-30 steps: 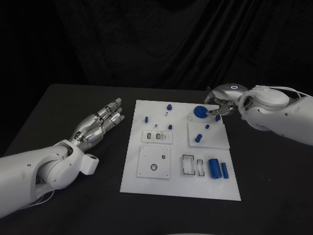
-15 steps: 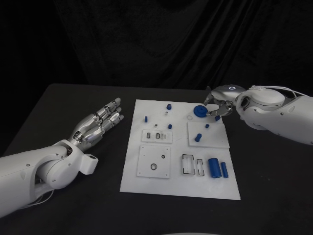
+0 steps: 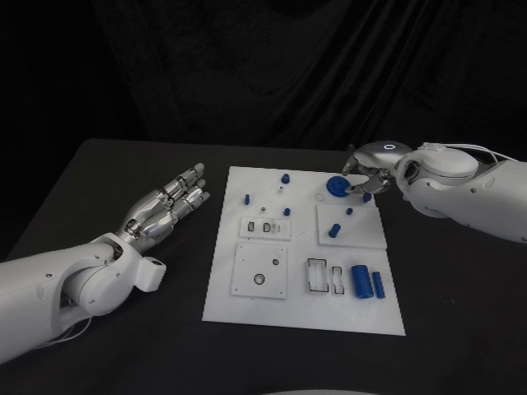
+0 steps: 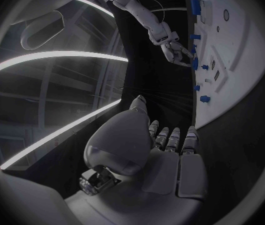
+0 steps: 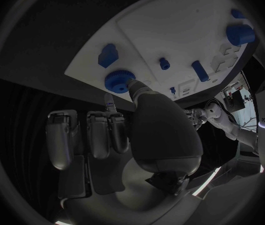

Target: Assemble the parts on the task board

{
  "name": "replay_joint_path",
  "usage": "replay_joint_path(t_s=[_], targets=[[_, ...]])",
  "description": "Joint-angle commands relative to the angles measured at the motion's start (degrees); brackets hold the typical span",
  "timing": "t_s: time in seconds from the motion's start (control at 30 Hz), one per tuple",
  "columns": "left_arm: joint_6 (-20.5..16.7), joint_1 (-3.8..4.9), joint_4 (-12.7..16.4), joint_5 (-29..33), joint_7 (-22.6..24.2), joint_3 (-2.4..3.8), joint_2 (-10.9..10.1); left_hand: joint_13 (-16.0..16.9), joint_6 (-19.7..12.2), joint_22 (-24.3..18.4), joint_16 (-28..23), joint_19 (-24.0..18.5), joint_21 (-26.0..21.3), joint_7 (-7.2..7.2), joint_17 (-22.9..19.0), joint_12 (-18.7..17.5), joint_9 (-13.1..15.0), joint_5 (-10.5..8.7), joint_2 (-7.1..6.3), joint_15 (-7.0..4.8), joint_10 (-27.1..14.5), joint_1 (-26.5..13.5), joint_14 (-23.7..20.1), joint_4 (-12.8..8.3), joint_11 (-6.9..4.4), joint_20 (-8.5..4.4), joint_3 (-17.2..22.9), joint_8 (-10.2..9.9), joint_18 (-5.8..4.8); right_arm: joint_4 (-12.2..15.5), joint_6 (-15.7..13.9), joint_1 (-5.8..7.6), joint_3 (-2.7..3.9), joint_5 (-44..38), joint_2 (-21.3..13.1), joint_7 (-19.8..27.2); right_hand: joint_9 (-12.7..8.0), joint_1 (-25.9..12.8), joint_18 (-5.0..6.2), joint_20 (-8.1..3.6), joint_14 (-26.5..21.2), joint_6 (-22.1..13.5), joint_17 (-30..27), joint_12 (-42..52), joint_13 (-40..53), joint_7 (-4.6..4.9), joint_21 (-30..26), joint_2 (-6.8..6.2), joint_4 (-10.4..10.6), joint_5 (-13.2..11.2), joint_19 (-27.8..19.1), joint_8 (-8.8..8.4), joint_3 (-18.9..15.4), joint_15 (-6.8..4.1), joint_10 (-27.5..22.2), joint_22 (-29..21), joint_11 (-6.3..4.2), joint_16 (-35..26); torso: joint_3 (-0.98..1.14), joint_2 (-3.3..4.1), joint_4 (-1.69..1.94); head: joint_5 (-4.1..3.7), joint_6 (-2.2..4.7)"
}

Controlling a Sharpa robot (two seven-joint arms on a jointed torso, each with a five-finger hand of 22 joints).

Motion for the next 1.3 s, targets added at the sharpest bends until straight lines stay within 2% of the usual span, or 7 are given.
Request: replay_joint_path(t_s=[0.03, 0.4, 0.87, 1.03, 1.07, 1.3], targets=[[0.81, -0.01, -0.01, -0.22, 7.41, 0.05, 0.14, -0.05, 0.03, 0.08, -0.21, -0.01, 0.38, 0.44, -0.09, -0.38, 0.06, 0.22, 0.03, 0.45, 0.01, 0.43, 0.08, -0.05, 0.57, 0.43, 0.22, 0.19, 0.66, -0.14, -1.19, -0.13, 0.03, -0.45, 0.12, -0.11, 0.0, -0.16, -0.42, 0.16, 6.3, 0.61, 15.07, 0.14, 15.07, 0.02, 0.32, 0.31, 0.31, 0.15, 6.25, 0.32, 0.0, 0.19, 6.27, 15.1, 0.29, 0.16, 0.05, 0.0, 0.02, -0.12, -0.12], [0.99, -0.01, -0.12, -0.22, 7.24, 0.05, 0.32, -0.05, -0.04, 0.11, -0.21, 0.03, 0.42, 0.48, -0.09, -0.38, 0.06, 0.23, 0.09, 0.71, 0.01, 0.56, 0.08, -0.15, 0.67, 0.68, 0.32, 0.18, 0.64, -1.21, -0.63, -0.13, 0.04, -0.45, 1.43, -0.06, 0.07, -0.44, -0.42, 0.17, 6.3, 0.93, 15.07, 0.14, 15.07, 0.01, 0.32, 0.38, 0.44, 0.14, 6.25, 0.45, -0.08, 0.19, 6.27, 15.1, 0.27, 0.16, 0.05, 0.04, -0.1, -0.16, -0.14], [1.18, -0.01, -0.23, -0.22, 7.22, 0.05, 0.51, -0.05, -0.02, 0.13, -0.21, 0.06, 0.44, 0.52, -0.09, -0.38, 0.06, 0.23, 0.09, 0.87, 0.01, 0.64, 0.08, -0.23, 0.7, 0.85, 0.37, 0.18, 0.64, -2.97, 0.6, -0.75, 0.04, -0.45, 3.35, 0.22, 0.1, -0.46, -0.42, 0.17, 6.3, 1.02, 15.07, 0.14, 15.07, 0.02, 0.32, 0.41, 0.43, 0.15, 6.25, 0.49, -0.07, 0.19, 6.27, 15.1, 0.26, 0.16, 0.05, -0.01, -0.02, -0.11, -0.45], [1.26, -0.01, -0.32, -0.22, 7.19, 0.05, 0.58, -0.05, -0.03, 0.12, -0.21, 0.07, 0.44, 0.53, -0.09, -0.38, 0.06, 0.22, 0.09, 0.94, 0.01, 0.67, 0.08, -0.26, 0.72, 0.92, 0.39, 0.18, 0.64, -3.42, 0.82, -0.97, 0.04, -0.45, 3.83, 0.52, 0.66, -0.44, -0.42, 0.17, 6.3, 2.71, 15.07, 0.14, 15.07, -0.14, 0.32, 0.74, 0.01, 0.15, 6.25, 1.26, 0.02, 0.14, 6.27, 15.1, 0.2, 0.16, 0.04, 0.0, 0.0, -0.09, -0.62], [1.27, -0.01, -0.33, -0.22, 7.19, 0.05, 0.59, -0.05, -0.1, 0.12, -0.21, 0.11, 0.45, 0.62, -0.09, -0.38, 0.1, 9.03, -0.35, 1.25, 0.01, 1.72, 0.08, -0.39, 0.77, 1.33, 1.44, 0.2, 0.63, -3.47, 0.92, -1.0, 0.04, -0.45, 3.89, 0.54, 0.7, -0.45, -0.42, 0.16, 6.3, 2.81, 15.07, 0.14, 15.07, -0.16, 0.32, 0.75, -0.02, 0.15, 6.25, 1.31, 0.01, 0.14, 6.27, 15.1, 0.18, 0.16, 0.03, 0.01, 0.02, -0.1, -0.68], [1.5, -0.02, -0.5, -0.22, 7.04, 0.05, 0.72, -0.05, -0.07, 0.13, -0.21, 0.11, 0.46, 0.63, -0.09, -0.38, 0.1, 9.0, -0.35, 1.25, 0.01, 1.62, 0.08, -0.3, 0.78, 1.33, 1.41, 0.21, 0.64, -3.68, 2.17, -1.22, 0.05, -0.45, 4.03, 0.14, 1.12, -0.16, -0.42, 0.13, 6.3, 3.75, 15.07, 0.14, 15.07, -0.2, 0.32, 0.91, -0.55, 0.16, 6.25, 1.73, 0.15, 0.13, 6.27, 15.1, 0.16, 0.16, 0.04, 0.05, 0.1, -0.26, -0.88]])
